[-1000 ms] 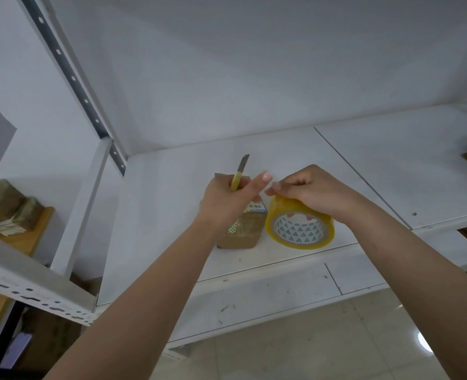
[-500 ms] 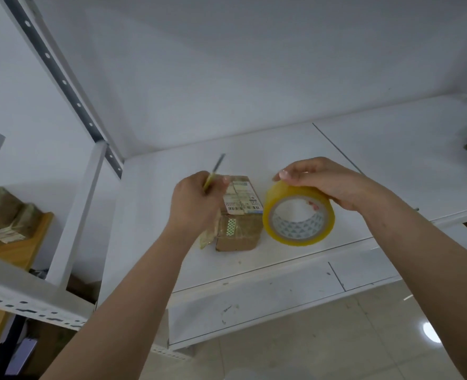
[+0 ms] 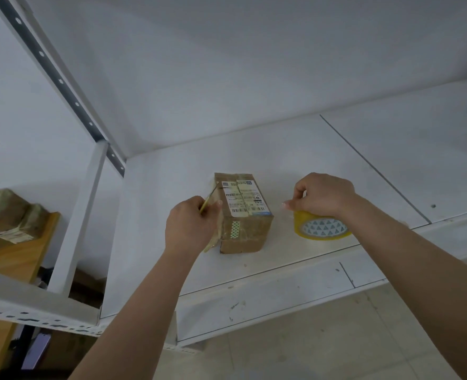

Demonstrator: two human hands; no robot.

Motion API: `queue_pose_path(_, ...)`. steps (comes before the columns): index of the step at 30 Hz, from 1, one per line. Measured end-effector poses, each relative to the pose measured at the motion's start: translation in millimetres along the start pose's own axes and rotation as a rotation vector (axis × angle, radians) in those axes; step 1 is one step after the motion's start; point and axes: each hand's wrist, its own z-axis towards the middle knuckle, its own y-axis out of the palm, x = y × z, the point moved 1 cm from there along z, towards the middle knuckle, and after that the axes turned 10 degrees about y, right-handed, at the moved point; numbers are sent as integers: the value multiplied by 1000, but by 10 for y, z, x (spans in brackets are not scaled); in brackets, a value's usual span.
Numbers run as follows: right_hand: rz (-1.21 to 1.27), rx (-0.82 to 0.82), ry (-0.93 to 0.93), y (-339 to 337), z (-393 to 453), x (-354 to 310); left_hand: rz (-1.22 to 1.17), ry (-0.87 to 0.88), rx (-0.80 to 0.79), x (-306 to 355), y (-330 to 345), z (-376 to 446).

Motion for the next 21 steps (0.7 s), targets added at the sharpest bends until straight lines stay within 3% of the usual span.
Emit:
queue_pose_path(6,-122,6,-50,173,-8,-190,-52,-80,-24,-276,75,-72)
queue_pose_path(11,-117,-26,-78,283,-24,-336,-299,-242,-19,-516,189,-221)
queue_pose_path(18,-60,-54,-63,374,-78,-332,-528,-363,104,-501,493,-444)
queue_pose_path(21,-45,-53,-52,363,-88,-329,-615,-513,136,-559,543,-461)
